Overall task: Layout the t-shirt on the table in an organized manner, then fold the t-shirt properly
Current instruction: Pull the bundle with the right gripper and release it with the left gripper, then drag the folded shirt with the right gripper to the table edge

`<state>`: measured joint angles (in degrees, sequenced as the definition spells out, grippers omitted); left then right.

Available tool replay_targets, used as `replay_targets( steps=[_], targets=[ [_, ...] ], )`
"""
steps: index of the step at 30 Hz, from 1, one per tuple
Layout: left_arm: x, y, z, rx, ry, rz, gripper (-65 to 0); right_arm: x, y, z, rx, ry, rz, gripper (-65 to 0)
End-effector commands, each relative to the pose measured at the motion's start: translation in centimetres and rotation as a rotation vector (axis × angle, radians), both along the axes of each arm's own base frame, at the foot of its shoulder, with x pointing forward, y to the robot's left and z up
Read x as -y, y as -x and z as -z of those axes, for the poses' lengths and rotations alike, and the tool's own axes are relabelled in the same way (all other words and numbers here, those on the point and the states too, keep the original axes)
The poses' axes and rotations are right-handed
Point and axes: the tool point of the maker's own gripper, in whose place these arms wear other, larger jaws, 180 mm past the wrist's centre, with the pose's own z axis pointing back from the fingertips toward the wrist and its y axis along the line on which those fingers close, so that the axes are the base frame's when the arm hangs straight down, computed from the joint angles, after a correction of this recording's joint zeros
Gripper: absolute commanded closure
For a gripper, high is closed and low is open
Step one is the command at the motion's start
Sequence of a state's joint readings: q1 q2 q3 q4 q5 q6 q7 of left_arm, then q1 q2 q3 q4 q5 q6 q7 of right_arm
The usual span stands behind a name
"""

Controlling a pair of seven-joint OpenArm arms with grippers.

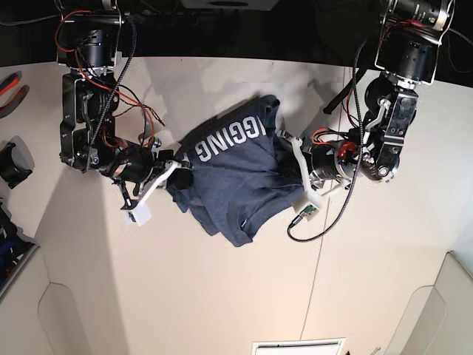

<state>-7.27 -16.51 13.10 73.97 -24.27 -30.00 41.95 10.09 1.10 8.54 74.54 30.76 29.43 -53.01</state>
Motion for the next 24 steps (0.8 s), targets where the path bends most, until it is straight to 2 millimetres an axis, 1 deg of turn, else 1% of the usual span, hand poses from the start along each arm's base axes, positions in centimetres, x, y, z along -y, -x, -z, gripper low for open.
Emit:
replay_targets(
  steps=[1,3,5,7,9,12,14,15,17,20,22,24],
  targets=[
    [-0.7,-1.8,-1.1,0.040,-0.011,-0.019,0.0,-0.1,-0.8,-1.5,0.054,-0.020,-0.006,0.0],
    [-0.6,-3.1,-1.8,0.064,-0.001,-0.032,0.0,-0.2,-0.4,-1.9,0.071,-0.024,-0.005,0.0],
    [-0.2,-4.2,-2.4,0.085,0.014,-0.040,0.0,-0.1,-0.3,-2.9,0.108,-0.017,-0.005,0.0],
    [0.5,-5.0,-3.1,0.108,0.035,-0.041,0.0,0.0,-0.7,-4.5,0.161,-0.009,-0.006,0.0],
    [1.2,-5.7,-4.0,0.137,0.069,-0.043,0.0,0.1,-1.4,-6.4,0.228,-0.004,-0.004,0.0],
    [1.6,-6.8,-5.9,0.206,0.098,-0.039,0.0,0.1,-2.7,-9.7,0.346,-0.012,0.014,0.0],
    [1.5,-7.6,-7.8,0.260,0.111,-0.048,0.0,0.0,-3.4,-11.3,0.395,-0.016,0.017,0.0],
    [1.3,-8.1,-9.2,0.295,0.125,-0.058,0.0,-0.3,-3.6,-11.7,0.408,-0.019,0.014,0.0],
    [0.5,-9.1,-12.3,0.370,0.179,-0.099,0.0,-1.1,-3.9,-12.3,0.424,-0.024,-0.008,0.0],
    [-1.9,-10.3,-17.2,0.489,0.254,-0.181,0.0,-3.4,-3.5,-12.6,0.453,-0.042,-0.061,0.0],
    [-4.0,-10.7,-19.2,0.546,0.264,-0.240,0.0,-5.2,-3.0,-12.4,0.469,-0.029,-0.117,0.0],
    [-6.0,-10.7,-19.9,0.572,0.263,-0.291,0.0,-7.0,-2.5,-12.1,0.494,-0.002,-0.171,0.0]
  ],
)
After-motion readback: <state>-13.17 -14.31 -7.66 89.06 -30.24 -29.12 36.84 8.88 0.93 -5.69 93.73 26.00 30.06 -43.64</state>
